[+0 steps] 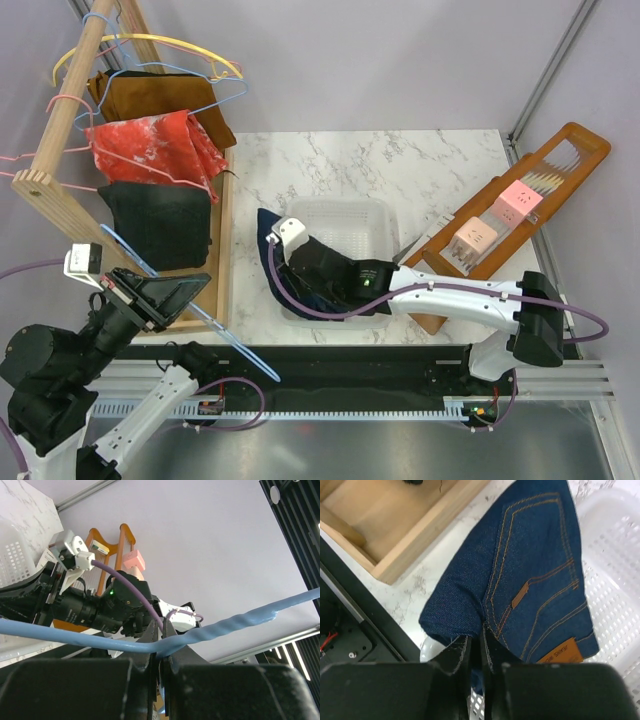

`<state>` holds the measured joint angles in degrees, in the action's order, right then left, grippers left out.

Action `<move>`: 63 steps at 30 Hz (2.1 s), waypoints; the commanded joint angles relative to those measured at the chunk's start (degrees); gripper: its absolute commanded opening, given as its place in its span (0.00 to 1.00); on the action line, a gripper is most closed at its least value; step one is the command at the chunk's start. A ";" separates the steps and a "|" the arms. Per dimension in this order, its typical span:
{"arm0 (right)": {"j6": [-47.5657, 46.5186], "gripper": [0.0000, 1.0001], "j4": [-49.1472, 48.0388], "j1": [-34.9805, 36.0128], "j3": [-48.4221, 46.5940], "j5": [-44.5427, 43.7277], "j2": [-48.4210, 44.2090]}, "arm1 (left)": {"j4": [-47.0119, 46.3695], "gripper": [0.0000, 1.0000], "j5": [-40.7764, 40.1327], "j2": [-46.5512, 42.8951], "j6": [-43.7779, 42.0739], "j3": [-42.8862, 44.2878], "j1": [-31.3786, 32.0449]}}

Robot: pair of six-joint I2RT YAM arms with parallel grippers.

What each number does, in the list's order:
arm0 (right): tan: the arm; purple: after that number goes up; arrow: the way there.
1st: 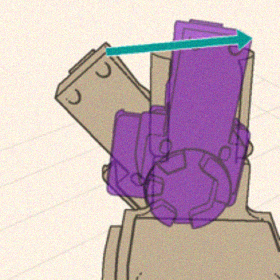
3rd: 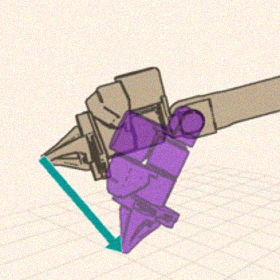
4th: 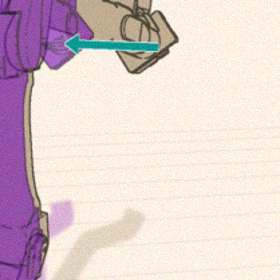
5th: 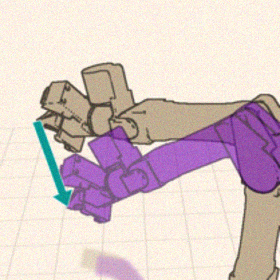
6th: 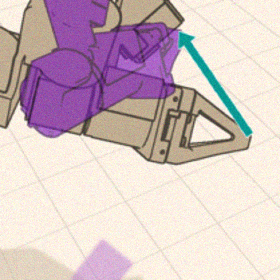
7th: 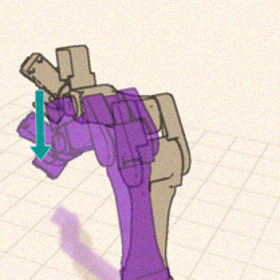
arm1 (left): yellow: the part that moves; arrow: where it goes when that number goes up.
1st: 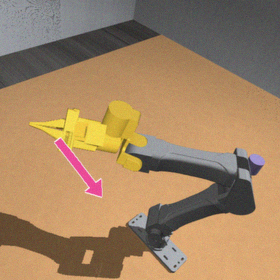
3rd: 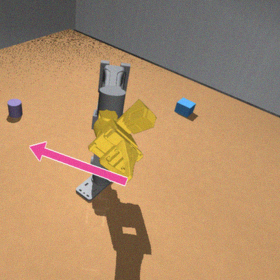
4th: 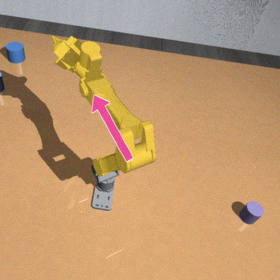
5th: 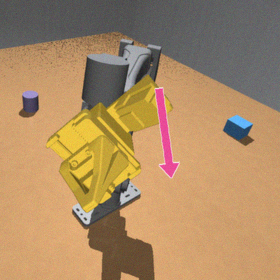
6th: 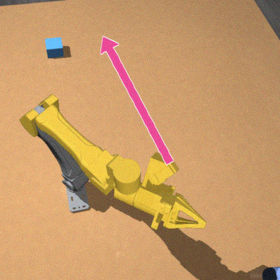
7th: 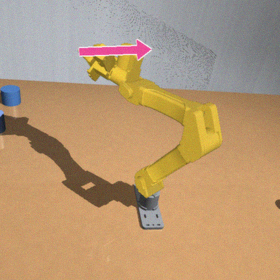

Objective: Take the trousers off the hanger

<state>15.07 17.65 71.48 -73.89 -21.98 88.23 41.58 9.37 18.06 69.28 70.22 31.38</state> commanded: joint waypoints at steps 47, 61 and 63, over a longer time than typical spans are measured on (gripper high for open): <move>5.58 0.77 22.34 12.19 -32.19 34.73 -7.20 | -0.54 0.02 -5.23 4.44 0.68 0.54 0.26; 10.68 0.44 25.16 17.46 -35.27 15.04 -1.83 | -0.89 0.02 -5.32 5.67 1.56 0.80 0.18; 11.03 0.37 24.98 17.46 -35.80 14.42 -1.22 | -0.89 0.02 -5.32 5.75 1.65 0.89 0.18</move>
<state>24.34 42.78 88.66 -106.67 -1.54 86.65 41.76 5.56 22.72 69.67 70.13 31.38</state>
